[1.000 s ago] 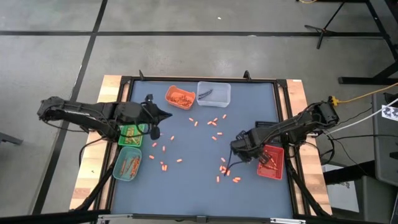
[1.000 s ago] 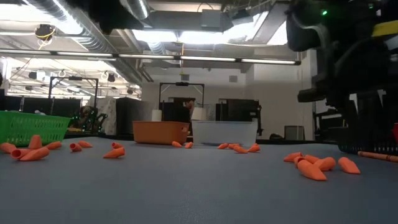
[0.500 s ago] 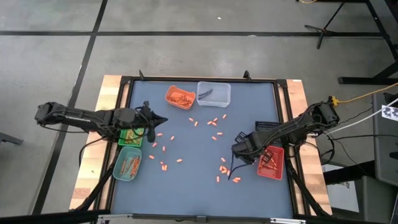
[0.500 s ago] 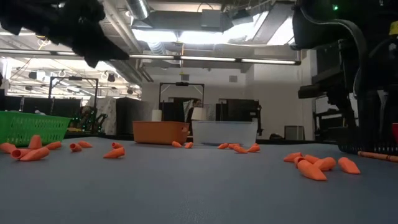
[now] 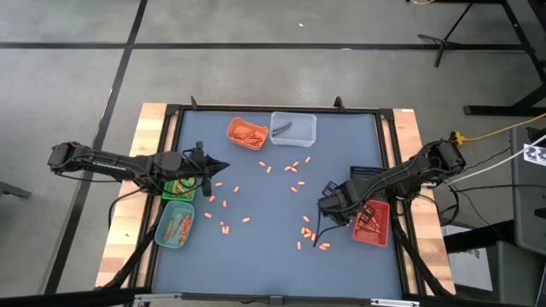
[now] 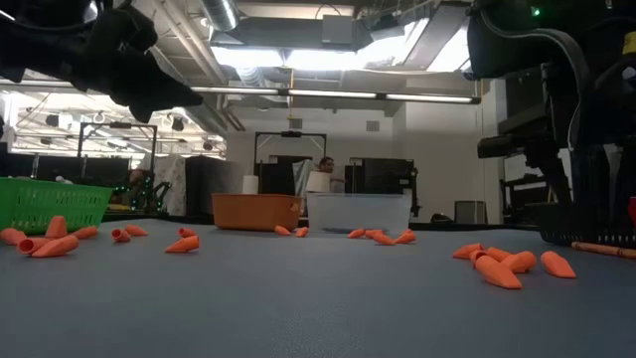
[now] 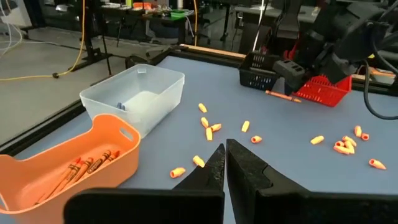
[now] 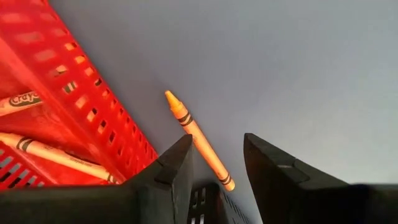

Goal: Sort crayons
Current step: Put the light orange crayon into the red bin, then return to home position

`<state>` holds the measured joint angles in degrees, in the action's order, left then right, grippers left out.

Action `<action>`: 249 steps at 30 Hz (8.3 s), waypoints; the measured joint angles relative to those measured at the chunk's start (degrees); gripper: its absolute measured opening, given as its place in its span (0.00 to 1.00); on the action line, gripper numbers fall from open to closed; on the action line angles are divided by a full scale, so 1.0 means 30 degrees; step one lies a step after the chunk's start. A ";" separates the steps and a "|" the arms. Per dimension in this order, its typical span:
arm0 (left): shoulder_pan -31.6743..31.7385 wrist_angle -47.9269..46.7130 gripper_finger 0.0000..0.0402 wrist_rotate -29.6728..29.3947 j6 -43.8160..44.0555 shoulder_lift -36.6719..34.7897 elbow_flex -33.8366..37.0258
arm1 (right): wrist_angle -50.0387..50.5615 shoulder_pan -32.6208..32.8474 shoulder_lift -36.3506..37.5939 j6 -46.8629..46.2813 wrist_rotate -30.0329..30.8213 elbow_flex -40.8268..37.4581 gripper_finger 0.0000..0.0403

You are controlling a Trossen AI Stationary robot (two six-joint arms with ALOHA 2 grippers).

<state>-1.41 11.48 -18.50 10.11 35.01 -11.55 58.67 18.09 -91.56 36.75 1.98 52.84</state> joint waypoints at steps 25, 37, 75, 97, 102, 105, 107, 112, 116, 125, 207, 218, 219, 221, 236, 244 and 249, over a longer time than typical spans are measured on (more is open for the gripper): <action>-0.0005 0.0066 0.00 0.0146 -0.0058 -0.0098 0.0007 | 0.0315 -0.0036 -0.1414 0.1399 -0.0008 -0.0007 0.35; -0.0007 0.0059 0.00 0.0255 -0.0058 -0.0098 0.0015 | 0.0038 -0.0030 -0.1605 0.1377 0.0058 -0.0015 0.35; -0.0044 0.0591 0.00 0.1193 -0.0583 -0.0731 0.0022 | -0.1372 -0.0036 -0.2487 0.1882 0.1708 -0.0022 0.22; -0.0044 -0.5258 0.00 0.1989 -0.3975 -0.8096 0.0022 | -0.1523 -0.0029 -0.2472 0.1909 0.2083 0.0007 0.06; -0.0036 -0.6326 0.00 0.1858 -0.4116 -0.9266 0.0140 | -0.1530 -0.0029 -0.2472 0.1916 0.2091 0.0007 0.06; -0.0039 -0.5992 0.00 0.1865 -0.4121 -0.9949 0.1089 | -0.1523 -0.0029 -0.2472 0.1916 0.2091 0.0007 0.06; -0.0036 -0.5506 0.00 0.1846 -0.4082 -1.0454 0.1769 | -0.1523 -0.0029 -0.2472 0.1916 0.2091 0.0007 0.06; -0.0036 -0.4447 0.00 0.1374 -0.4109 -1.1631 0.3055 | -0.1530 -0.0029 -0.2480 0.1916 0.2105 0.0007 0.06; -0.0035 -0.3078 0.00 0.1510 -0.4589 -1.1609 0.3621 | -0.1537 -0.0029 -0.2480 0.1916 0.2127 0.0015 0.06; -0.0029 -0.2826 0.00 0.1326 -0.5851 -1.1624 0.3716 | -0.1565 -0.0029 -0.2483 0.1923 0.2134 0.0022 0.06; -0.0036 -0.2804 0.00 0.0984 -0.5566 -1.1529 0.3716 | 1.0406 0.4095 -0.2115 -1.3801 -0.4331 0.4044 0.11; -0.0036 -0.2804 0.00 0.0984 -0.5566 -1.1529 0.3716 | 0.8485 0.4095 0.3044 -1.3763 -0.2568 0.3447 0.04; -0.0036 -0.2799 0.00 0.0984 -0.5566 -1.1529 0.3716 | 0.7736 0.4087 0.3917 -1.3813 -0.2254 0.3034 0.03; -0.0036 -0.2801 0.00 0.0980 -0.5566 -1.1529 0.3716 | 0.5838 0.4087 0.6020 -1.3838 -0.1389 0.1867 0.01; -0.0036 -0.2797 0.00 0.0976 -0.5566 -1.1529 0.3716 | -0.6100 -0.1955 1.9224 -1.1498 0.2782 -0.4124 0.01; -0.0037 -0.2797 0.00 0.0976 -0.5566 -1.1536 0.3716 | -1.1077 -0.4454 2.3317 -1.0381 0.0152 -0.5832 0.00; -0.0036 -0.2797 0.00 0.0976 -0.5566 -1.1529 0.3716 | -1.3702 -0.5204 2.5239 -1.0266 -0.1311 -0.8337 0.00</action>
<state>-1.52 3.09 -15.57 -6.59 0.43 -0.40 17.57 2.47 -15.85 5.95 -1.95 27.83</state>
